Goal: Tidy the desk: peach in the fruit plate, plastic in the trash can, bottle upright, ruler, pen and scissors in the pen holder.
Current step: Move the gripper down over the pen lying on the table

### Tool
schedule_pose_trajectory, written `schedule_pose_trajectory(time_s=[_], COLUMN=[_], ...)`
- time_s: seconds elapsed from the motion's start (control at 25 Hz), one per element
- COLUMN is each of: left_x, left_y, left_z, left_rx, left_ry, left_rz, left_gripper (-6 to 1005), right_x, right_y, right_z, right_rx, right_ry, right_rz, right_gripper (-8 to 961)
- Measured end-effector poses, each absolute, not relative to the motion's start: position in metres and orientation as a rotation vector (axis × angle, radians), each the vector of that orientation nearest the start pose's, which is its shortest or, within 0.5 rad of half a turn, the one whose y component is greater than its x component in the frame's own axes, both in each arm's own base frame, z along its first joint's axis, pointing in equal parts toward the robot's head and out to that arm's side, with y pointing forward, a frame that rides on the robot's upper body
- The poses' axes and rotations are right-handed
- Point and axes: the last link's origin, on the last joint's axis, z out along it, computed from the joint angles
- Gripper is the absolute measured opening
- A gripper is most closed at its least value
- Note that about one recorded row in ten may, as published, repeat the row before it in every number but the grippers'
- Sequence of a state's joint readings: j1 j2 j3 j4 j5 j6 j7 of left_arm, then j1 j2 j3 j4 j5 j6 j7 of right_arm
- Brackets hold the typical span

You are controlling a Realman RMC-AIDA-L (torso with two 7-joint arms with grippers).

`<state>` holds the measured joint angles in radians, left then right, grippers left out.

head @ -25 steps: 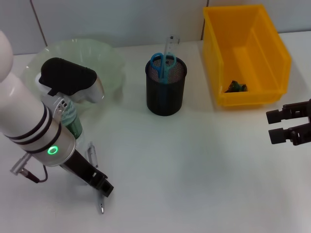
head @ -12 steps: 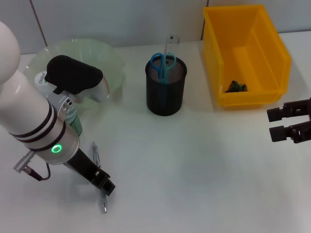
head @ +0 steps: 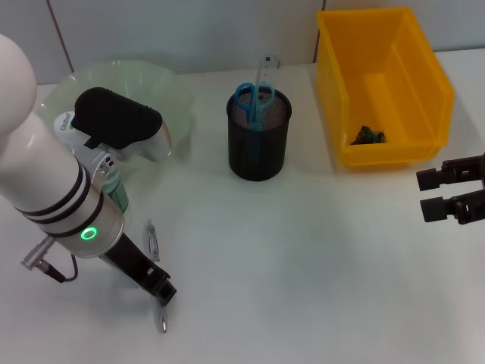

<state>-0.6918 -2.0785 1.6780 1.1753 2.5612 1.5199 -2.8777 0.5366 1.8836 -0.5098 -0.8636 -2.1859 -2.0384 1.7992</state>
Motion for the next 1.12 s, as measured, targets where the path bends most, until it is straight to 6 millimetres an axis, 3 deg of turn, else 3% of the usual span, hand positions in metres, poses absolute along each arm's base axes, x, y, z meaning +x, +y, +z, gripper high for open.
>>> schedule_pose_trajectory(time_s=[0.56,1.12], left_x=[-0.1759,-0.1777], left_y=[0.3334,0.3296], left_z=[-0.0624,-0.0656], left_rx=[-2.551,-2.559], left_ry=[-1.128,-1.107], left_rz=[0.734,0.766], left_gripper=[512,360], right_x=[0.2705,0.268], right_y=[0.3032,0.3031], right_z=[0.1183,0.1201], right_rx=[-2.88,-2.883], right_ry=[0.976,0.964], right_rz=[0.569,0.595], right_gripper=[811,811])
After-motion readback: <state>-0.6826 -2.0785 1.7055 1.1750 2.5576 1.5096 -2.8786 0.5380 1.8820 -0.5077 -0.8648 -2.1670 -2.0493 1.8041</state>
